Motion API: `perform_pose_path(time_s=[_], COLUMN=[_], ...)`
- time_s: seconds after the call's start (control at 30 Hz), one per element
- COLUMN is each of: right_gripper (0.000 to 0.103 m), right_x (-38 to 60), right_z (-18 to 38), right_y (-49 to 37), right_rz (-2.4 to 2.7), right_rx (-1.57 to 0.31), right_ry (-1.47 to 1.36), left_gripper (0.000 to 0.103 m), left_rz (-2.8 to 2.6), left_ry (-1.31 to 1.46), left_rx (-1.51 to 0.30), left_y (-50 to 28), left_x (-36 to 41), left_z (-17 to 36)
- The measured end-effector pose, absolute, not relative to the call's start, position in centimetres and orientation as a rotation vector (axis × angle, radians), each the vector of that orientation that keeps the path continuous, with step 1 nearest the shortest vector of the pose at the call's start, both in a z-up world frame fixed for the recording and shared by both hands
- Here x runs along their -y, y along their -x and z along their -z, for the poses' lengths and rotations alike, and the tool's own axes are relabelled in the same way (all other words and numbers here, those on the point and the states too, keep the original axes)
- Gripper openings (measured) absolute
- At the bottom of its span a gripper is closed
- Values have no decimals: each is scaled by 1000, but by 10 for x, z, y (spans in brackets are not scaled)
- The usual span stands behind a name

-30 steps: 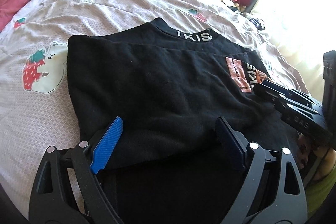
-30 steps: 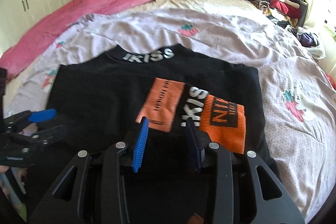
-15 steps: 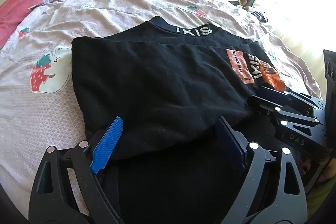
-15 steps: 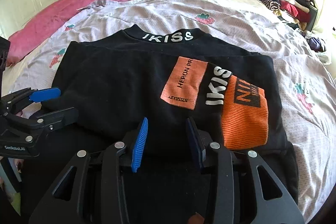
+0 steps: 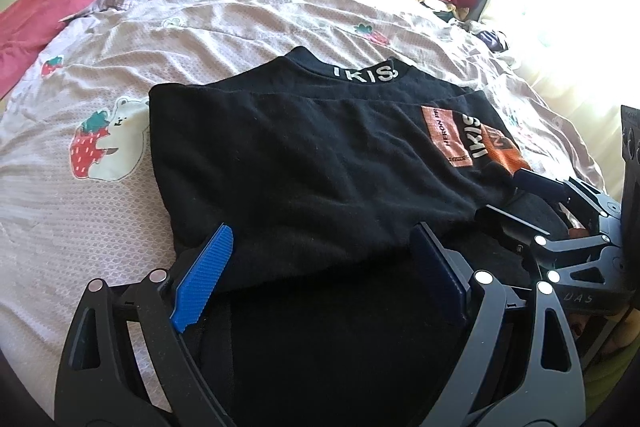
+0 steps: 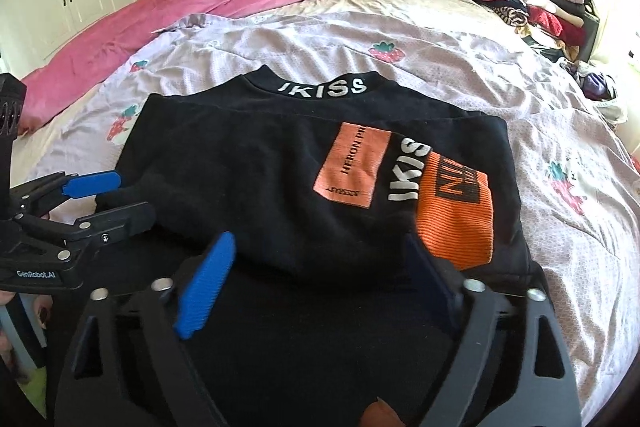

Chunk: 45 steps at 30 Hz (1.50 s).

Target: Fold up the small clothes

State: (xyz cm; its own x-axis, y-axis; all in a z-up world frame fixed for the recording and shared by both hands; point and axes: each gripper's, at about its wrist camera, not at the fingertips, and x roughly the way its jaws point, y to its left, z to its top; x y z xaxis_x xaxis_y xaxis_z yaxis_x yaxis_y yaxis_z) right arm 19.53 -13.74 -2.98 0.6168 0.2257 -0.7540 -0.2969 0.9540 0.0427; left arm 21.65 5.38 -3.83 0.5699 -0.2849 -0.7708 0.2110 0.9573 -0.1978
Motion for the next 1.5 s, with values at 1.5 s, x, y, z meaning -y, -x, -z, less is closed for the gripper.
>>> perform_pose_path(time_s=[1.5], right_gripper=[98], right_x=[178], right_z=[-26], right_y=[-134], right_rz=[-272], right_rx=[-668], right_ry=[53], left_gripper=[93], left_rz=[167], left_ry=[54], left_rx=[-748], left_y=[-145], left_x=[-72], left_z=[5])
